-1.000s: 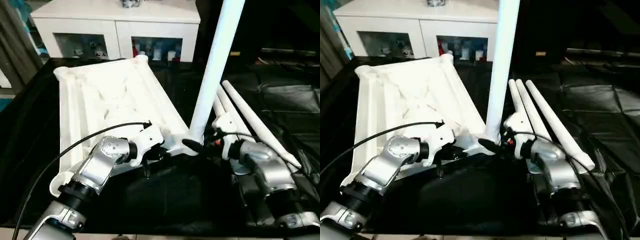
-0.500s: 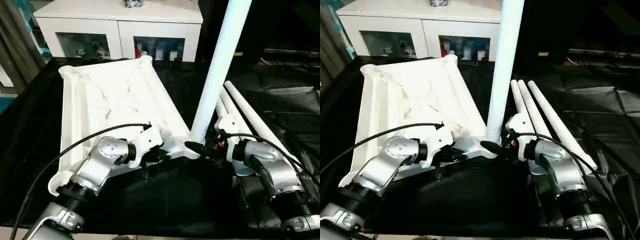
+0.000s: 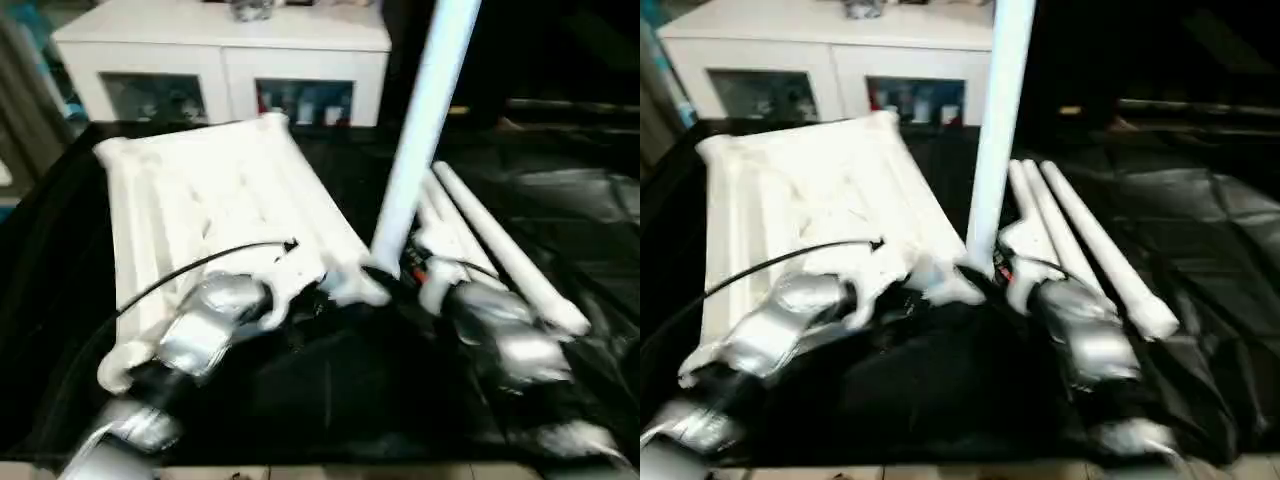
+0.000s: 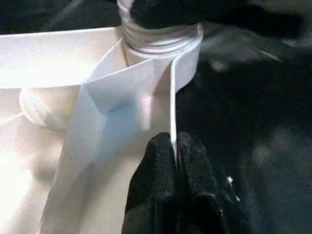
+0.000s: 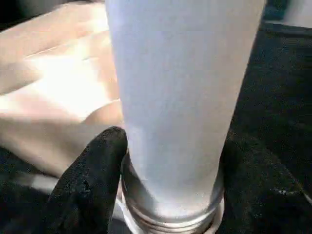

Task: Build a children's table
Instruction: Rotate leg to tighten

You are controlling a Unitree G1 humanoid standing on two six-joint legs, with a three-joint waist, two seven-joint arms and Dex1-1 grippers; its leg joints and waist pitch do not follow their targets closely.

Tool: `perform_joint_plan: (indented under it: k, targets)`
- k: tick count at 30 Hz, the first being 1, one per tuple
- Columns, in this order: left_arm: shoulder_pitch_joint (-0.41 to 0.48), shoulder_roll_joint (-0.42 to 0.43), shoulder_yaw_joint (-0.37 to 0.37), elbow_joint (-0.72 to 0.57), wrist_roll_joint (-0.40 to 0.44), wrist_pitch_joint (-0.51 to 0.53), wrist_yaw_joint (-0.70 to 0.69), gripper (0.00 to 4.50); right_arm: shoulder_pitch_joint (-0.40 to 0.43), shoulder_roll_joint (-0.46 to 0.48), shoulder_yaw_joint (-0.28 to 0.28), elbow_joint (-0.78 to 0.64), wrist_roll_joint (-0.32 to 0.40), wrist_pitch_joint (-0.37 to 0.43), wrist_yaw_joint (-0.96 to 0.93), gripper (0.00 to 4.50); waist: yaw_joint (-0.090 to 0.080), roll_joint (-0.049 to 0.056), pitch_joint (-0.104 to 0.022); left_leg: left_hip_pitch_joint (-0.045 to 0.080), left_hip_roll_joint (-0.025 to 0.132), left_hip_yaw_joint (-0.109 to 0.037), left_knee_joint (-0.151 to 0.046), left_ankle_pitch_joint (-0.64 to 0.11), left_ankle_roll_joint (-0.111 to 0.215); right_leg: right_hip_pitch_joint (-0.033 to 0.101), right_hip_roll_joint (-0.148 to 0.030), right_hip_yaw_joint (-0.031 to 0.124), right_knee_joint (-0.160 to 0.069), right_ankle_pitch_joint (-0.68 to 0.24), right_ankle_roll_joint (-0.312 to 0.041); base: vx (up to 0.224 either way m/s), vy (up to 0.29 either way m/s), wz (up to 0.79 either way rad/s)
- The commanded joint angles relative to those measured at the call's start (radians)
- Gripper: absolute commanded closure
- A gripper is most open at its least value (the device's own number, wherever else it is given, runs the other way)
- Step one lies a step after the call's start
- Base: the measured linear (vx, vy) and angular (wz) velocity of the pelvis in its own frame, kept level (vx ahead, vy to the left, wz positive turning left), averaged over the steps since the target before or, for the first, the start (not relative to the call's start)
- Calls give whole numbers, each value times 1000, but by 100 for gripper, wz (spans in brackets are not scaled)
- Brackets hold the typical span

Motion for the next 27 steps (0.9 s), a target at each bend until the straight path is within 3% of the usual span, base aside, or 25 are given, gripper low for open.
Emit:
perform_joint_plan:
  k: [1, 2, 3, 5, 6, 7, 8, 9, 10, 11, 12, 13, 14, 15, 16, 17, 18, 19, 20, 21, 22, 23, 24, 27]
  targets:
    - [-31, -53, 16, 54, 5, 35, 95, 450, 1, 45, -31, 135, -23, 58, -179, 189, -8, 3, -43, 17, 28, -34, -73, -455, -11, 19, -52, 18, -111, -647, -81, -57, 17, -5]
    - [-48, -76, 21, 76, 11, 43, 134, 450, -17, 72, -34, 164, -27, 51, -227, 198, -20, 6, -42, 28, 24, -41, -66, -509, -15, 11, -50, 3, -126, -699, -56, -57, 17, -5]
    - [-61, -93, 23, 92, 14, 47, 157, 450, -32, 93, -36, 186, -31, 44, -263, 198, -26, 9, -40, 28, 24, -42, -66, -527, -14, 10, -50, -3, -129, -705, -51, -61, 24, -4]
    - [-77, -110, 18, 114, 23, 36, 180, 450, -53, 122, -10, 202, -53, 20, -253, 204, -37, 24, -37, 36, 31, -55, -74, -612, -16, 21, -42, -35, -145, -680, -30, -62, 37, -8]
    - [-78, -110, 13, 115, 25, 26, 176, 450, -58, 131, -4, 200, -57, 18, -247, 204, -45, 33, -34, 32, 44, -68, -90, -687, -21, 42, -40, -52, -141, -611, -29, -40, 53, -8]
    - [-78, -109, 11, 113, 25, 23, 171, 450, -59, 133, -6, 200, -55, 20, -250, 204, -45, 39, -29, 21, 61, -76, -121, -764, -30, 61, -36, -48, -112, -509, -51, 0, 0, 0]
    - [-79, -111, 11, 115, 26, 25, 170, 450, -64, 138, -11, 207, -55, 16, -255, 204, -42, 38, -31, 27, 64, -73, -130, -806, -40, 59, -37, -36, -95, -465, -74, 0, 0, 0]
    - [-78, -109, 9, 114, 30, 19, 167, 450, -66, 140, -9, 209, -54, 5, -243, 204, -43, 31, -32, 38, 55, -66, -121, -801, -40, 46, -43, -32, -105, -489, -82, 0, 0, 0]
    - [-74, -100, 2, 108, 36, 9, 157, 450, -67, 141, -10, 209, -53, -8, -235, 204, -48, 23, -29, 63, 29, -60, -83, -752, -37, 15, -60, -41, -148, -609, -72, 0, 0, 0]
    - [-69, -91, -5, 101, 39, 6, 148, 450, -68, 141, -12, 209, -48, -29, -221, 204, -61, 21, -19, 71, 19, -60, -65, -728, -17, 13, -58, -81, -182, -727, -19, 0, 0, 0]
    - [-65, -87, -6, 99, 36, -1, 138, 450, -69, 141, -14, 209, -44, -37, -219, 174, -64, 25, -18, 62, 22, -62, -67, -721, -11, 27, -56, -95, -185, -747, 5, 0, 0, 0]
    - [-62, -82, -7, 94, 33, -3, 129, 450, -70, 138, -15, 207, -41, -49, -208, 174, -62, 41, -18, 33, 50, -72, -104, -773, -15, 69, -46, -103, -140, -663, 10, 0, 0, 0]
    - [-59, -78, -9, 90, 32, -3, 123, 450, -69, 135, -16, 202, -37, -55, -197, 140, -44, 53, -24, -12, 78, -84, -144, -819, -29, 119, -51, -60, -23, -511, -24, 0, 0, 0]
    - [-53, -70, -12, 84, 31, -8, 110, 450, -70, 131, -20, 196, -29, -66, -181, 140, -26, 49, -23, -13, 89, -65, -195, -894, -43, 106, -34, -23, 44, -251, -73, 0, 0, 0]
    - [-52, -68, -13, 83, 31, -10, 107, 450, -70, 131, -21, 196, -28, -68, -178, 139, -17, -7, -26, 66, 27, -47, -111, -779, -45, 8, -57, 10, -74, -508, -82, 29, -86, 17]
    - [-42, -54, -16, 71, 23, -22, 80, 450, -70, 111, -19, 180, -28, -81, -141, 130, -5, -24, -25, 77, -19, -36, -1, -504, -3, -25, -107, 4, -153, -901, -22, 29, -86, 17]
    - [-42, -54, -16, 71, 23, -22, 80, 450, -70, 111, -19, 180, -28, -81, -141, 114, 5, -20, -31, 43, -8, -48, -7, -379, 20, 13, -137, 25, -148, -943, -19, 87, -86, -4]
    - [-36, -44, -19, 64, 20, -35, 60, 450, -67, 96, -17, 164, -27, -79, -113, 101, 20, -8, -56, -39, 15, -64, -62, -197, 26, 82, -114, 25, -97, -764, -22, 98, -37, -26]
    - [-25, -25, -27, 49, 13, -51, 23, 450, -54, 62, -7, 121, -19, -68, -53, 101, 28, 2, -65, -38, 28, -65, -72, -133, 22, 75, -98, 24, -82, -597, -44, 98, -37, -26]
    - [-21, -18, -30, 44, 10, -55, 11, 450, -48, 51, -4, 106, -17, -66, -31, 101, 26, 13, -61, -23, 36, -59, -71, -115, 35, 49, -67, 22, -59, -324, -119, 98, -19, -9]
    - [-15, -5, -33, 35, 4, -62, -11, 450, -35, 24, 4, 73, -11, -57, 14, 101, 23, 10, -57, -16, 36, -50, -75, -215, 41, 44, -59, 21, -56, -273, -179, 0, 0, 0]
    - [-8, 13, -37, 24, -4, -75, -43, 450, -13, -13, 18, 26, -6, -47, 76, 101, 24, 9, -61, -17, 30, -45, -70, -251, 42, 50, -62, 25, -53, -258, -207, 0, 0, 0]
    - [-4, 21, -39, 18, -9, -84, -60, 450, -2, -32, 25, 3, -3, -42, 107, 101, 25, 6, -65, -22, 29, -45, -68, -228, 51, 58, -61, 26, -48, -223, -214, 55, -6, 5]
    - [7, 58, -50, 1, -10, -102, -110, 450, 45, -98, 47, -80, 16, -22, 216, 101, 29, 17, -67, -29, 33, -42, -64, -163, 96, 59, -56, 25, -38, -118, -238, 37, 1, 0]
